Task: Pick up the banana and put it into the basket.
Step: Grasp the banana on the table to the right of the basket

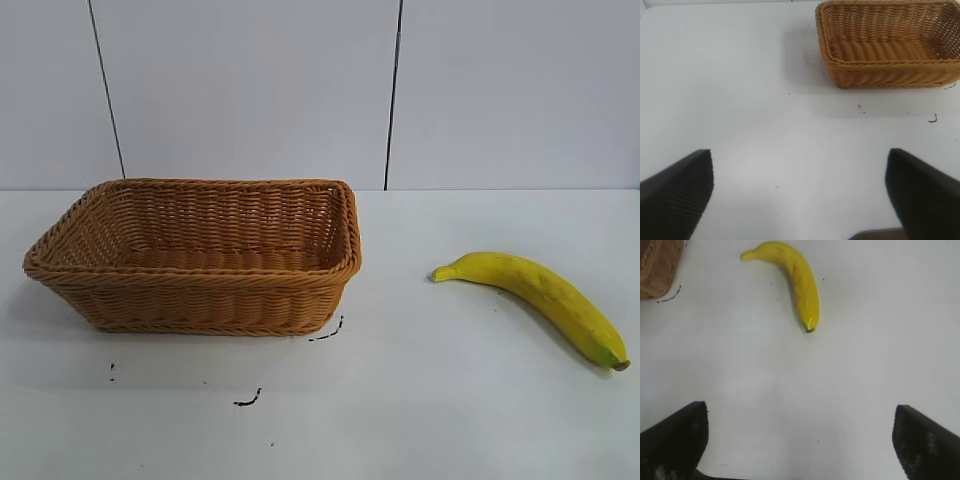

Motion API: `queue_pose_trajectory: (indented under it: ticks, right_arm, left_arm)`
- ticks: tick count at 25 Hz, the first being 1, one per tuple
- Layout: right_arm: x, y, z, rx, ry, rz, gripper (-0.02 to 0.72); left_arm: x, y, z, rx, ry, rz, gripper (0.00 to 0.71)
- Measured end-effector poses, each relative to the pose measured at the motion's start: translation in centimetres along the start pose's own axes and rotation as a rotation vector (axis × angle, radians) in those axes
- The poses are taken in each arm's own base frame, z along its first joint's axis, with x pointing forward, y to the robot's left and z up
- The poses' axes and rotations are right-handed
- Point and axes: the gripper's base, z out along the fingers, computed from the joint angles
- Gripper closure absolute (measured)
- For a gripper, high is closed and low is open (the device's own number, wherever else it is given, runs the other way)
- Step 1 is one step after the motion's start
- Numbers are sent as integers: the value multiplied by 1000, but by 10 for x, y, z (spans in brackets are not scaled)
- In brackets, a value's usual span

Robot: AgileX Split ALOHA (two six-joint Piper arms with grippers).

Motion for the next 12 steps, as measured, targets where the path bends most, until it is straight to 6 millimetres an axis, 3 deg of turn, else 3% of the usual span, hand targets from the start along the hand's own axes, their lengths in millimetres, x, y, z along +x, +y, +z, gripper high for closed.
queue_pose_trajectory:
  ticks: [12]
  right_arm:
    - [-103,-2,102,-16,393,-73,13]
  left_arm:
    - [0,0,0,0,0,0,17]
